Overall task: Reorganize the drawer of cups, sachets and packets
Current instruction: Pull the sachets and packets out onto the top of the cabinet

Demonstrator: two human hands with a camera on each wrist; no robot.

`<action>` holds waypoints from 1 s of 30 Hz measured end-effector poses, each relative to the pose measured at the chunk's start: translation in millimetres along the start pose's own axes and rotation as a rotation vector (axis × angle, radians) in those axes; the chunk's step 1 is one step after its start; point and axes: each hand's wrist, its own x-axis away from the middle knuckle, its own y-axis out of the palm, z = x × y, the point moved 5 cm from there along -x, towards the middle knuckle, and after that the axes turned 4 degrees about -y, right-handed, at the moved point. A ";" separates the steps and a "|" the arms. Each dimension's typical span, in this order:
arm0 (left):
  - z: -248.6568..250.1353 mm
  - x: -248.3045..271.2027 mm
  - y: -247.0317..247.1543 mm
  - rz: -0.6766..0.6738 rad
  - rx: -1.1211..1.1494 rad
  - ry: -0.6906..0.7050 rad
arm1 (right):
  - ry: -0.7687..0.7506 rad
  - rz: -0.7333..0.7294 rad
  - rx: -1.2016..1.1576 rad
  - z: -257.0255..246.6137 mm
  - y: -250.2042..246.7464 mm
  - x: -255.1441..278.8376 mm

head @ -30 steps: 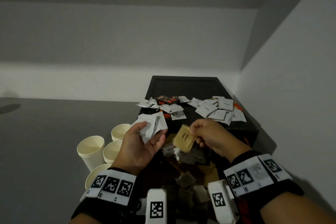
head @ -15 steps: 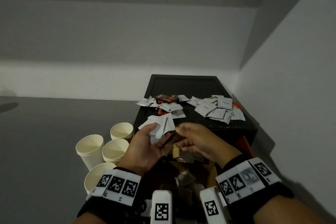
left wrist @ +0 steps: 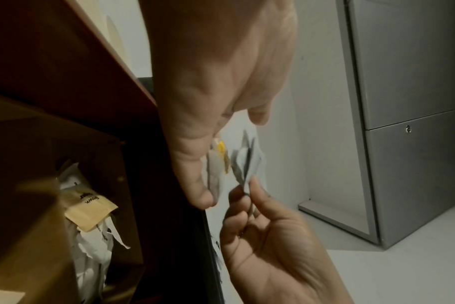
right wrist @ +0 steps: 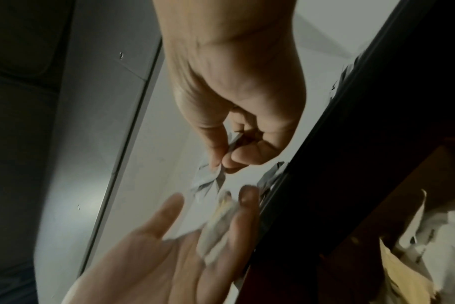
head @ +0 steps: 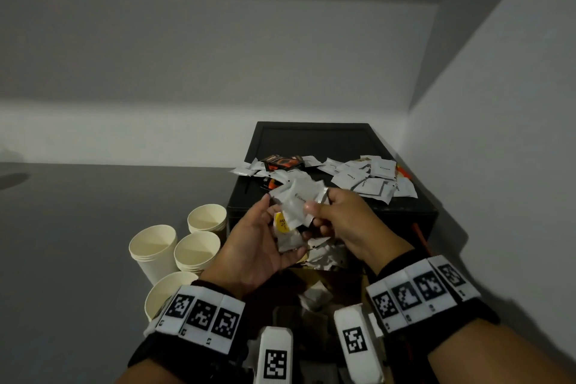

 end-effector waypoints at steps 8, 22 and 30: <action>3.8 5.8 0.0 0.107 -0.256 -0.090 | -0.029 0.106 -0.032 -10.9 -27.2 -1.2; 27.7 5.7 14.0 0.050 -0.156 0.284 | -0.106 0.063 0.065 -25.8 -15.9 3.3; 34.4 1.7 8.6 0.056 -0.005 0.227 | -0.159 0.238 -0.043 -37.7 -45.5 -7.4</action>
